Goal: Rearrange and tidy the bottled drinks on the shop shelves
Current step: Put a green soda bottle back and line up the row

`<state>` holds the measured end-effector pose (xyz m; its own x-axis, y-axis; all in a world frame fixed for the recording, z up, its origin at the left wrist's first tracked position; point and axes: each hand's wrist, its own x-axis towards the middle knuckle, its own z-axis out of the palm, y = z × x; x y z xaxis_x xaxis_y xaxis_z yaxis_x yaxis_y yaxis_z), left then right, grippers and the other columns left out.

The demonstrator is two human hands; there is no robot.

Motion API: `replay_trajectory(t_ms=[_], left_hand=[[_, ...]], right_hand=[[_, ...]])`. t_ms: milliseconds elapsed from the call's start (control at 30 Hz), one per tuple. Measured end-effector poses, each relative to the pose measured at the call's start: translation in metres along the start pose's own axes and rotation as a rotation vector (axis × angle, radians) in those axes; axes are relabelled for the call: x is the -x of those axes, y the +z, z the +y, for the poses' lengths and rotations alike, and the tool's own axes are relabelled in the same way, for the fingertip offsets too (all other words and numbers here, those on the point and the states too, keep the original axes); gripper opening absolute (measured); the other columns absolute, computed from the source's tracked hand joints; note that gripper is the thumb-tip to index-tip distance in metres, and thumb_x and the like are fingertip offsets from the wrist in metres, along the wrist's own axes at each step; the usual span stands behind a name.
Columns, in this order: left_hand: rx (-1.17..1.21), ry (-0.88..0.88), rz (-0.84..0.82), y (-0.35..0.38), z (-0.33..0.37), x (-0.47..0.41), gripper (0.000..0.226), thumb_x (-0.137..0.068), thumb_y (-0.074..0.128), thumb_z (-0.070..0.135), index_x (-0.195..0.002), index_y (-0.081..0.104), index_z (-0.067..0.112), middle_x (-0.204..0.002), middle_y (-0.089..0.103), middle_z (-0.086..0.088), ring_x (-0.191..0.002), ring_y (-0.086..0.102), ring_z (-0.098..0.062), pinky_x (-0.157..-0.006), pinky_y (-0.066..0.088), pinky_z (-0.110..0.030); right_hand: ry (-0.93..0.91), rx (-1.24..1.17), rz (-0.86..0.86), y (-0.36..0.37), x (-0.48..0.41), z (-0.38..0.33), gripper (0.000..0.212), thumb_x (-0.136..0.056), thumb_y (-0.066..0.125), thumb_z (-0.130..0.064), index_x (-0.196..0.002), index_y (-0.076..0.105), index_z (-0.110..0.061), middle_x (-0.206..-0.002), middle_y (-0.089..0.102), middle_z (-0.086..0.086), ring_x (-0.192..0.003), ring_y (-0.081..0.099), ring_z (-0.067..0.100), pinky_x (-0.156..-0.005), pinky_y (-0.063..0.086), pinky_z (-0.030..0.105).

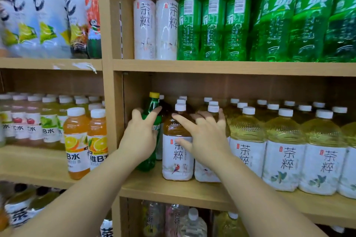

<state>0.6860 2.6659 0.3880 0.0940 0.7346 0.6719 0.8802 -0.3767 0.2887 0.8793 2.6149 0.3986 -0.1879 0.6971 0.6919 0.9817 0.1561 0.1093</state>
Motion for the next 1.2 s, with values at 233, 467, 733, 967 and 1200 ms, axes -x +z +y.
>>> replay_trajectory(t_ms=[233, 467, 733, 967, 1200], left_hand=[[0.165, -0.016, -0.073, 0.009, -0.009, 0.01, 0.079, -0.097, 0.064, 0.018, -0.151, 0.018, 0.053, -0.156, 0.026, -0.012, -0.123, 0.057, -0.029, -0.098, 0.053, -0.035], [0.296, 0.002, 0.032, 0.007, -0.008, 0.035, 0.078, -0.097, 0.065, 0.012, -0.15, 0.026, 0.054, -0.159, 0.016, 0.001, -0.147, 0.031, -0.026, -0.112, 0.04, -0.038], [0.301, 0.294, 0.279, -0.049, 0.021, 0.064, 0.086, -0.088, 0.072, 0.008, -0.151, 0.03, 0.051, -0.144, 0.03, 0.0, -0.124, 0.029, 0.005, -0.102, 0.034, -0.02], [0.537, 0.388, 0.278, -0.136, 0.092, 0.057, 0.078, -0.09, 0.07, 0.024, -0.14, 0.031, 0.068, -0.13, 0.04, 0.014, -0.122, 0.043, 0.01, -0.101, 0.045, -0.026], [0.818, 0.414, 0.213, -0.194, 0.18, -0.006, 0.07, -0.094, 0.069, 0.016, -0.137, 0.042, 0.063, -0.144, 0.049, 0.018, -0.119, 0.059, -0.008, -0.1, 0.054, -0.036]], right_hand=[[-0.015, 0.022, 0.032, 0.005, 0.002, 0.001, 0.067, -0.093, 0.046, -0.07, -0.153, 0.016, -0.058, -0.143, 0.057, -0.002, -0.142, 0.038, 0.024, -0.118, -0.001, 0.064], [-0.004, 0.025, -0.002, 0.004, 0.001, 0.0, 0.067, -0.095, 0.042, -0.07, -0.153, 0.012, -0.058, -0.145, 0.054, -0.002, -0.144, 0.034, 0.023, -0.119, -0.002, 0.063], [-0.032, -0.069, -0.1, -0.01, 0.004, 0.005, 0.064, -0.1, 0.038, -0.064, -0.155, 0.007, -0.056, -0.154, 0.042, 0.0, -0.149, 0.023, 0.024, -0.122, -0.009, 0.06], [-0.114, -0.348, 0.438, -0.07, 0.024, 0.047, 0.032, -0.096, 0.058, -0.04, -0.118, 0.071, -0.02, -0.109, 0.066, -0.004, -0.106, 0.057, 0.018, -0.088, 0.052, 0.036], [0.07, -0.195, 0.819, -0.159, 0.011, 0.117, 0.032, -0.088, 0.062, -0.04, -0.104, 0.073, -0.015, -0.105, 0.06, 0.005, -0.102, 0.052, 0.025, -0.087, 0.041, 0.036]])
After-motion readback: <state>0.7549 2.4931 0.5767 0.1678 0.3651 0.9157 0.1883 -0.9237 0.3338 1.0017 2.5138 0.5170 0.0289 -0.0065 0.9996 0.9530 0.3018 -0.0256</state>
